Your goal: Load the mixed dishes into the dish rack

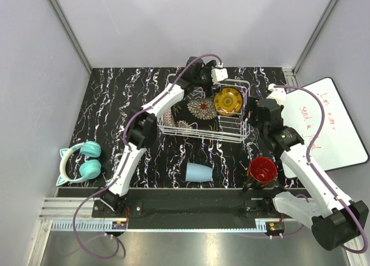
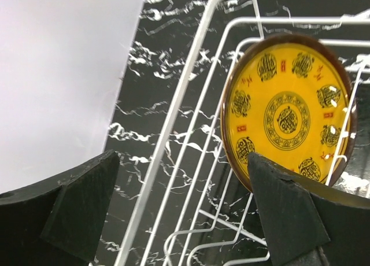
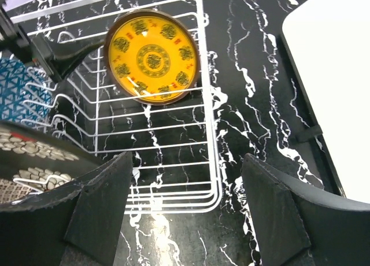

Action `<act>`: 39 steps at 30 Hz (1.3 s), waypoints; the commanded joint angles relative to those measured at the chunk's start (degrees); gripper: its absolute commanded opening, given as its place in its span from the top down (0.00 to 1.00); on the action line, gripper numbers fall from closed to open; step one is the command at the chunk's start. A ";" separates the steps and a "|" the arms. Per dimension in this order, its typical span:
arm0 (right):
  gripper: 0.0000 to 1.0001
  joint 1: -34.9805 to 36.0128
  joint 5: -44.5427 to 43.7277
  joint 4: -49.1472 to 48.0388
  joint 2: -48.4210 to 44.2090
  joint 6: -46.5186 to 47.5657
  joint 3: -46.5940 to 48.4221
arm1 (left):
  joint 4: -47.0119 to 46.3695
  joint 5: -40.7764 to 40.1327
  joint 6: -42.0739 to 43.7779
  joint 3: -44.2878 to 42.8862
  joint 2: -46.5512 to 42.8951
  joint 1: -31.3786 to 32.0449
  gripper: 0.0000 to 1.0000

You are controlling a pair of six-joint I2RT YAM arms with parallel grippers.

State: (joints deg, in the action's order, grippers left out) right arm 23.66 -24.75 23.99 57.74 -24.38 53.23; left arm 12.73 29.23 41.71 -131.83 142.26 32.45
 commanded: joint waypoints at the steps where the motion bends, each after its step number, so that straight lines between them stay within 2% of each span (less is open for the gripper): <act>1: 0.16 -2.21 3.66 0.09 -0.96 -1.63 1.96 | -2.10 1.44 -0.32 -4.75 1.88 -0.28 0.01; 9: 0.16 -2.83 4.54 3.08 -3.07 -1.11 1.26 | 3.52 5.21 0.30 -6.86 3.73 -0.10 0.01; 13: 0.16 -4.14 3.05 5.80 0.18 -1.28 3.18 | 7.39 7.33 2.14 -3.19 1.89 0.86 0.01; 19: 0.17 -11.79 4.10 8.36 12.30 -1.81 11.34 | 9.85 7.86 3.54 -1.32 0.30 1.30 0.01; 21: 0.17 -12.15 3.22 8.70 18.88 -1.37 15.21 | 10.73 7.86 4.60 -1.50 0.22 1.30 0.01; 22: 0.17 -12.15 3.39 9.23 21.60 -1.28 20.02 | 11.08 8.03 5.04 -1.50 0.21 1.30 0.02; 23: 0.16 -12.15 4.00 10.45 26.94 -1.37 22.68 | 11.70 8.12 5.83 -1.41 0.13 1.39 0.02; 25: 0.16 -12.06 5.23 14.23 31.63 -1.90 28.73 | 11.79 8.21 6.45 -0.80 -0.40 1.39 0.03; 27: 0.17 -12.15 7.69 15.03 34.98 -2.60 29.91 | 11.79 8.30 6.54 -0.45 -0.66 1.39 0.03; 31: 0.17 -12.15 9.63 14.68 35.69 -2.95 28.08 | 12.05 9.17 6.54 -0.45 -0.66 1.39 0.09; 39: 0.18 -12.15 8.32 14.07 34.99 -3.04 24.73 | 12.05 14.00 7.50 -3.87 1.18 1.39 0.35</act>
State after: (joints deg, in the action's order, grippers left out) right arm 11.40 -15.94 37.80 94.48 -26.68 78.72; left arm 25.34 36.86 47.97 -132.62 145.99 33.47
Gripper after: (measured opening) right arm 0.829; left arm 0.708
